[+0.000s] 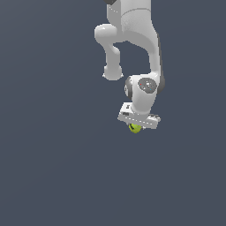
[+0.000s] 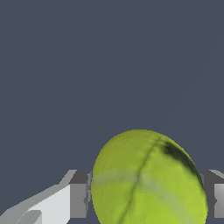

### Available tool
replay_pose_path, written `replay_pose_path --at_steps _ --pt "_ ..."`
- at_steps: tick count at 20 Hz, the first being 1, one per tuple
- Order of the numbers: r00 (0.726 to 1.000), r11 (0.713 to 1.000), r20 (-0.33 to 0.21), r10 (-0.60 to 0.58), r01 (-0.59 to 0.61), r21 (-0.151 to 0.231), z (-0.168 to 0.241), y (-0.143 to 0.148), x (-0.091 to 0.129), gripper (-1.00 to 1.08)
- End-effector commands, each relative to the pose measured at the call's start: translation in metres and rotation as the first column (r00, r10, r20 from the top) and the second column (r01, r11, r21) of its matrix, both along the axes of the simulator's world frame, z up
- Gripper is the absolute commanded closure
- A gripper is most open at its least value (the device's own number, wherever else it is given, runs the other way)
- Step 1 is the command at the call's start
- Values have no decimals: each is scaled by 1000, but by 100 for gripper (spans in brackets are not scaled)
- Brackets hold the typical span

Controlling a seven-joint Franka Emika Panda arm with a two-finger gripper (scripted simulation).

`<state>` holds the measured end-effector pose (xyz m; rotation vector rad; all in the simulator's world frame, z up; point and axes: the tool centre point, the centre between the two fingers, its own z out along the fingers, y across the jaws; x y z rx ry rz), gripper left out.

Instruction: Pick up the object and move it to a goal position.

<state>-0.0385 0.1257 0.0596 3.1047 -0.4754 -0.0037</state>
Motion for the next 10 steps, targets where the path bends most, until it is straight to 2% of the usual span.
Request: replay_pose_path --at_steps 1,10 --pt "1000 1000 2 0 0 0 4 16 -19 108" --pt "1000 1000 2 0 0 0 13 63 -71 108"
